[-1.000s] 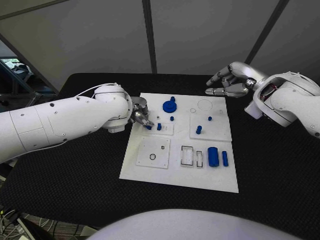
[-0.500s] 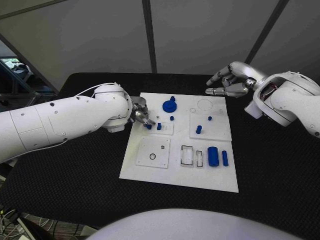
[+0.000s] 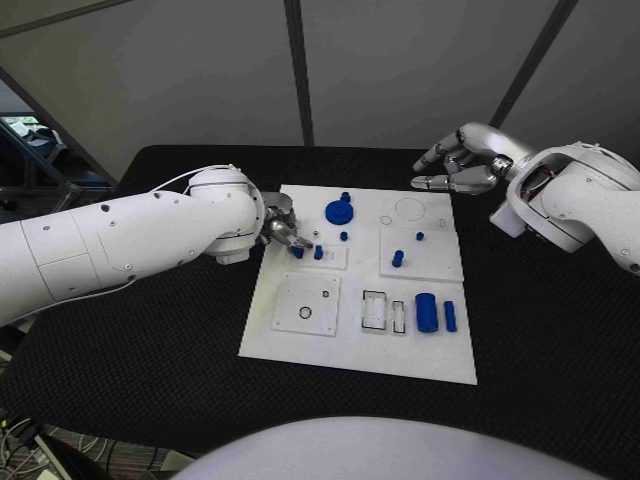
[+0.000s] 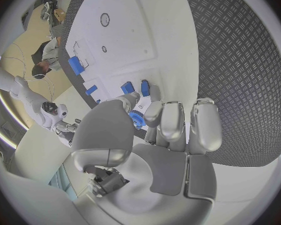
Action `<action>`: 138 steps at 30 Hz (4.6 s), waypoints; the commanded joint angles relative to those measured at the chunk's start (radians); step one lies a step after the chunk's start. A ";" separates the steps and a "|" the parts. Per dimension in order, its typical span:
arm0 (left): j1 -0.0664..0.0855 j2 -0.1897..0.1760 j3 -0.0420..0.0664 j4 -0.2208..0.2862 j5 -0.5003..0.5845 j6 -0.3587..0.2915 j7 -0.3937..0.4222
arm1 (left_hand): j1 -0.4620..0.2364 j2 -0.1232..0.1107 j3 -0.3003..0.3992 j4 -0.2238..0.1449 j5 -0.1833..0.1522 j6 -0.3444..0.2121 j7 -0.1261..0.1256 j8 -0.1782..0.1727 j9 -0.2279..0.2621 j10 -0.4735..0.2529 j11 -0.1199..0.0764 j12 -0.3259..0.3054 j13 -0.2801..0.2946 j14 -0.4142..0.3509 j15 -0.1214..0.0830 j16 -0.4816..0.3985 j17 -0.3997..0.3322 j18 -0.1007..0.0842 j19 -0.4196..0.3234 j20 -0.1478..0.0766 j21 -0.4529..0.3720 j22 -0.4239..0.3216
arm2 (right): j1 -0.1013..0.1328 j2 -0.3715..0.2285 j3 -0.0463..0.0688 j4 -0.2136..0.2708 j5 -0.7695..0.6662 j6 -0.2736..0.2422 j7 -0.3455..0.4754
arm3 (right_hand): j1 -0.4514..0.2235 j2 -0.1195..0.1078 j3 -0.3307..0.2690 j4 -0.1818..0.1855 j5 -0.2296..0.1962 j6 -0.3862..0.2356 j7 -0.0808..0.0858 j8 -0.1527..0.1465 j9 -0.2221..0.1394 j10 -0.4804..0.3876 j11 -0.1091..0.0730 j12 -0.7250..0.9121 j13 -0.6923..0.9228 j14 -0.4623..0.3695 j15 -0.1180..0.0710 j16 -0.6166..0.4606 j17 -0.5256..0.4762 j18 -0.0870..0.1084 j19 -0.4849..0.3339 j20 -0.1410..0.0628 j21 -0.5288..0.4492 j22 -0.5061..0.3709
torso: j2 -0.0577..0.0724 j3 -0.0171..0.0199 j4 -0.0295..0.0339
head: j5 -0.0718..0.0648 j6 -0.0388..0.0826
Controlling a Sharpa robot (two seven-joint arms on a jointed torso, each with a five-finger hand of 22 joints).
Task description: Assemble the parts on the task board
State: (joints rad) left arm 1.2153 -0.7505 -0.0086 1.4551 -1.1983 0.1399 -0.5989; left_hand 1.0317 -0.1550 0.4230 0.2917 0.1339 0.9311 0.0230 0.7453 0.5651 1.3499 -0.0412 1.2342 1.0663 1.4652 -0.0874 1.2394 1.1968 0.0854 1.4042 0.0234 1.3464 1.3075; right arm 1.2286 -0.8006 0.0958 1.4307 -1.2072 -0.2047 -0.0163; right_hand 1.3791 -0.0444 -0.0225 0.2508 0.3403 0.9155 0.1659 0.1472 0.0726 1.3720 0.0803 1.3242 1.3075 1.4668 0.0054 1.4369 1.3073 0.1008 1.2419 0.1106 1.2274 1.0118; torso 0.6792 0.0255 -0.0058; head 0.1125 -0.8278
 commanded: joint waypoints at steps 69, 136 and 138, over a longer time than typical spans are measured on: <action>-0.002 0.068 -0.036 -0.031 -0.227 -0.412 0.409 | 0.418 -0.075 -0.112 -0.078 0.004 -0.188 0.133 -0.308 -0.365 -0.557 0.148 -0.623 -0.775 -0.319 0.124 -0.431 -0.561 0.097 -0.363 0.117 -0.772 -0.580 | 0.002 0.006 0.000 -0.007 -0.002 -0.001 0.006 | 0.004 0.007 -0.003 0.010 0.005 -0.002 -0.004 0.005 0.000 -0.008 -0.005 -0.005 0.017 0.055 -0.006 -0.010 0.054 0.016 -0.006 -0.002 -0.012 -0.009 | 0.001 -0.0001 -0.0012 | -0.025 0.024; -0.029 0.190 -0.046 -0.164 -0.342 -0.265 0.469 | 0.466 -0.047 0.060 -0.152 0.007 0.105 0.115 -0.543 -0.492 -0.244 0.114 -0.906 -0.999 -0.008 0.080 0.064 -0.238 0.015 -0.029 0.071 -0.194 -0.067 | 0.002 0.016 0.000 -0.005 -0.002 0.012 0.006 | 0.008 0.010 -0.002 0.010 0.008 -0.001 -0.005 0.006 0.000 -0.003 -0.006 0.000 0.023 0.055 -0.007 -0.008 0.058 0.016 -0.004 -0.003 -0.012 -0.007 | 0.000 0.0003 0.0002 | -0.042 0.030; -0.030 0.187 -0.046 -0.161 -0.342 -0.281 0.484 | 0.468 -0.049 0.069 -0.161 0.006 0.112 0.119 -0.546 -0.492 -0.233 0.115 -0.913 -0.999 -0.008 0.080 0.066 -0.238 0.014 -0.026 0.070 -0.187 -0.060 | 0.002 0.015 0.000 -0.005 -0.002 0.012 0.006 | 0.008 0.010 -0.002 0.010 0.008 -0.001 -0.005 0.006 0.000 -0.003 -0.006 0.000 0.023 0.055 -0.007 -0.008 0.058 0.016 -0.004 -0.003 -0.012 -0.007 | 0.000 -0.0002 0.0005 | -0.042 0.030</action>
State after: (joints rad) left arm 1.1886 -0.5625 -0.0520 1.2928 -1.5351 -0.1342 -0.1531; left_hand 1.5083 -0.2025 0.4879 0.1275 0.1426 1.0381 0.1443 0.2030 0.0725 1.1140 0.0755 0.3231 0.0666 1.4528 -0.0035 1.3018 0.9592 0.2004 1.3732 0.0913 1.1587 1.2485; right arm 1.2285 -0.7859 0.0956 1.4245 -1.2075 -0.1981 -0.0168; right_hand 1.3831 -0.0403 -0.0272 0.2554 0.3439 0.9155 0.1659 0.1472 0.0726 1.3684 0.0767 1.3242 1.3075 1.4668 0.0054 1.4313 1.3074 0.1008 1.2419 0.1106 1.2188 1.0038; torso 0.6790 0.0258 -0.0057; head 0.0708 -0.7981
